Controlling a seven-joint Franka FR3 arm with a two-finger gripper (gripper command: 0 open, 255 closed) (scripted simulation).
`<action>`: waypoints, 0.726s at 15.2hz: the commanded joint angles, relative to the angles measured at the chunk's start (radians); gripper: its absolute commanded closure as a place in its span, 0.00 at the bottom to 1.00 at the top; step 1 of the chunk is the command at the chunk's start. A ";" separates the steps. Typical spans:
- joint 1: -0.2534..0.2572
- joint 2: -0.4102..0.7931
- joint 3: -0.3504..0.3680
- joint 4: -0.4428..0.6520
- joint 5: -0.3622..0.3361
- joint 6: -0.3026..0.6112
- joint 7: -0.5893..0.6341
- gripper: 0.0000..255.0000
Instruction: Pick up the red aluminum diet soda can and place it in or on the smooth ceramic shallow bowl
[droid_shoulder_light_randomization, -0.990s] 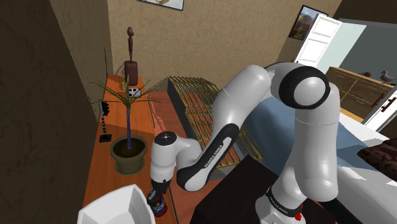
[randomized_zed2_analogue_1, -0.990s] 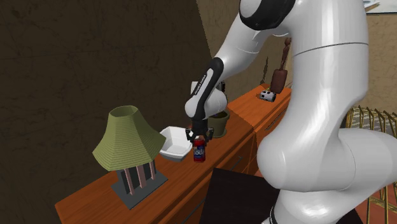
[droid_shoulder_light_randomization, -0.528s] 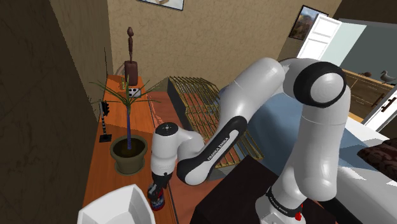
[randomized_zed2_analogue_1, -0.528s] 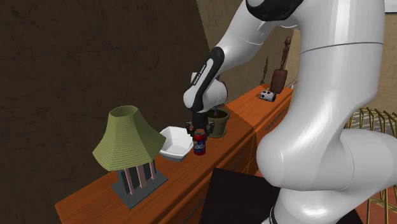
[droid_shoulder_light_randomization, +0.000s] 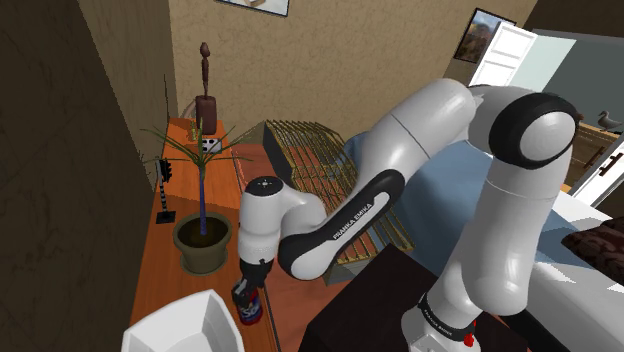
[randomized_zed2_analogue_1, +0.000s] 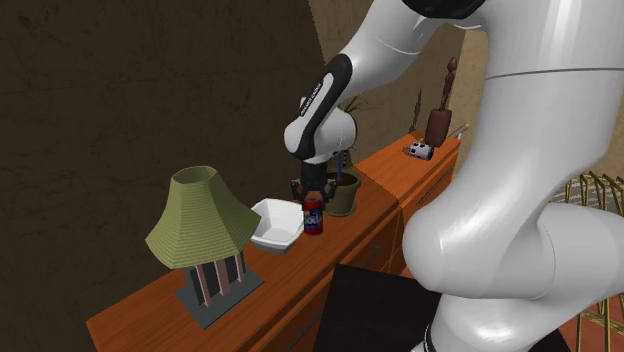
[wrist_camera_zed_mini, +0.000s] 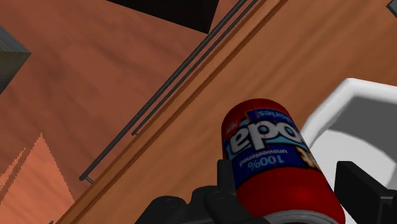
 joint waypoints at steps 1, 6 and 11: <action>-0.008 -0.025 0.008 0.001 0.020 -0.023 -0.016 1.00; -0.020 -0.085 0.025 0.010 0.068 -0.085 -0.049 1.00; -0.027 -0.141 0.034 0.025 0.110 -0.149 -0.078 1.00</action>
